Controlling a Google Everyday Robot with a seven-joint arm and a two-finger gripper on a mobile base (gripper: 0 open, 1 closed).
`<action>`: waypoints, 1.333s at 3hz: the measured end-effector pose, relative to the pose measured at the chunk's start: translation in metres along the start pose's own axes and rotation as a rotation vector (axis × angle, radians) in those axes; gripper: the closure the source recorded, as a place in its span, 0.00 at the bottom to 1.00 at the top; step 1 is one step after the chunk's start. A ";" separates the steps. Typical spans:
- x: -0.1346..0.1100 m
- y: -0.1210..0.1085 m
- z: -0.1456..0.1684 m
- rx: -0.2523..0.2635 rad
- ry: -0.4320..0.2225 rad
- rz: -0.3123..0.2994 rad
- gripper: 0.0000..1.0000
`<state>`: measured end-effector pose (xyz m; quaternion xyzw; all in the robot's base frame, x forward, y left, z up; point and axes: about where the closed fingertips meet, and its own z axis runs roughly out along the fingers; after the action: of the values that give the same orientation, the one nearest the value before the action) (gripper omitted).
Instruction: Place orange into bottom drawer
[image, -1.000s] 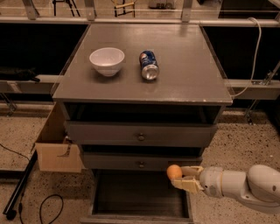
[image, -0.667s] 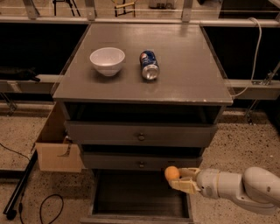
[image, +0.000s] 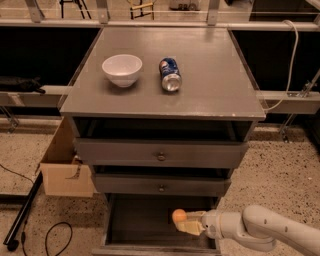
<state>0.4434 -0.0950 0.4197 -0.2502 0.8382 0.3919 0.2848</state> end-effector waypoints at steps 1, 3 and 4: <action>0.026 -0.027 0.038 -0.008 0.019 0.057 1.00; 0.038 -0.048 0.069 -0.012 0.047 0.073 1.00; 0.048 -0.101 0.107 0.007 0.056 0.104 1.00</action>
Offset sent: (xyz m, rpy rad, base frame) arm 0.0087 0.0045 -0.0379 0.0032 0.0418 -0.0167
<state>0.5040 -0.0757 0.2784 -0.2161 0.8590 0.3962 0.2416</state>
